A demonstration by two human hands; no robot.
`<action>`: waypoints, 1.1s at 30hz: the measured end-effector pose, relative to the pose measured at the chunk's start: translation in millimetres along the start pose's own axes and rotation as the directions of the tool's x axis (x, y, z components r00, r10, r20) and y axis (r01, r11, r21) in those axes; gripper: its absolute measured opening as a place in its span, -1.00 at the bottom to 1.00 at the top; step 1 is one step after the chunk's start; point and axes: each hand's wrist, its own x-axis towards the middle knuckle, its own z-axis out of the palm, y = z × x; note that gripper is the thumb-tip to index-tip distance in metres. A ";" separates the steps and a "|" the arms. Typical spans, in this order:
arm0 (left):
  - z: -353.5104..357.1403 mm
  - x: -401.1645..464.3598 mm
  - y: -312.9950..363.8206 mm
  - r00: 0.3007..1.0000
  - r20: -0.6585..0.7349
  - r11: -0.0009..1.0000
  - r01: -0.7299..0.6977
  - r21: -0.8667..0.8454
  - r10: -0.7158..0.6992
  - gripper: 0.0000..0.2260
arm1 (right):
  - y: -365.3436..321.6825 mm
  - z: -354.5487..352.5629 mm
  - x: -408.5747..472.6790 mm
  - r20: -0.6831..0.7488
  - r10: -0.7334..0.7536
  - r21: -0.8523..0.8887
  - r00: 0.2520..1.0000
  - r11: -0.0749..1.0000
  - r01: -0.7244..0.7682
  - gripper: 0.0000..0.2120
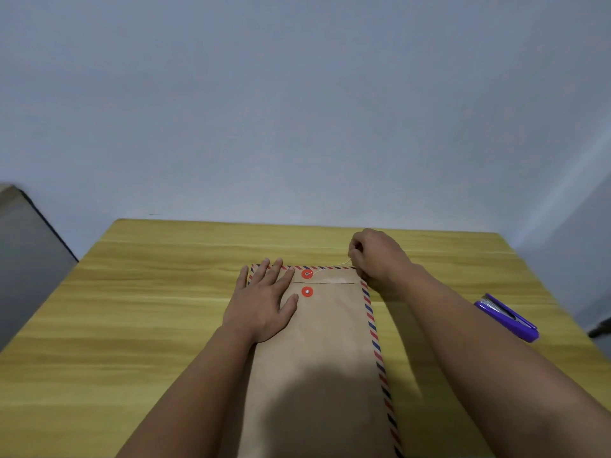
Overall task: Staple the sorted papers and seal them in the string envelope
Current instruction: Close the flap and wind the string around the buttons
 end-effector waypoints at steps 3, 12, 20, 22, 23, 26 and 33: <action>-0.5 -0.4 0.4 1.000 0.000 1.000 0.003 0.010 -0.003 -0.39 | -21.8 -2.5 1.5 0.085 -0.048 0.096 0.995 0.995 0.040 -0.77; -0.8 -1.7 -0.3 1.000 -0.018 1.000 0.007 -0.005 -0.007 -0.41 | -61.3 9.8 15.5 0.329 -0.227 -0.213 0.917 0.928 0.306 -0.88; -1.4 -0.8 0.8 1.000 0.000 1.000 0.008 0.003 -0.008 -0.40 | -49.3 15.3 8.7 0.239 -0.275 -0.311 0.931 0.887 0.342 -0.81; -1.3 -0.9 0.8 1.000 -0.001 1.000 0.008 0.004 -0.008 -0.39 | -45.1 12.0 6.3 0.172 -0.239 -0.232 0.956 0.933 0.274 -0.86; -1.2 -0.9 0.8 1.000 -0.003 1.000 0.009 0.002 -0.009 -0.39 | -42.9 10.2 5.7 0.132 -0.207 -0.171 0.969 0.959 0.228 -0.88; -0.7 -0.7 0.9 1.000 -0.004 1.000 0.010 -0.003 -0.010 -0.39 | -38.7 3.4 4.7 0.054 -0.141 -0.031 0.989 0.989 0.143 -0.92; -0.3 -0.8 0.4 1.000 -0.011 1.000 0.015 -0.008 -0.015 -0.39 | -35.3 11.8 9.8 0.260 -0.177 -0.290 0.949 0.923 0.252 -0.75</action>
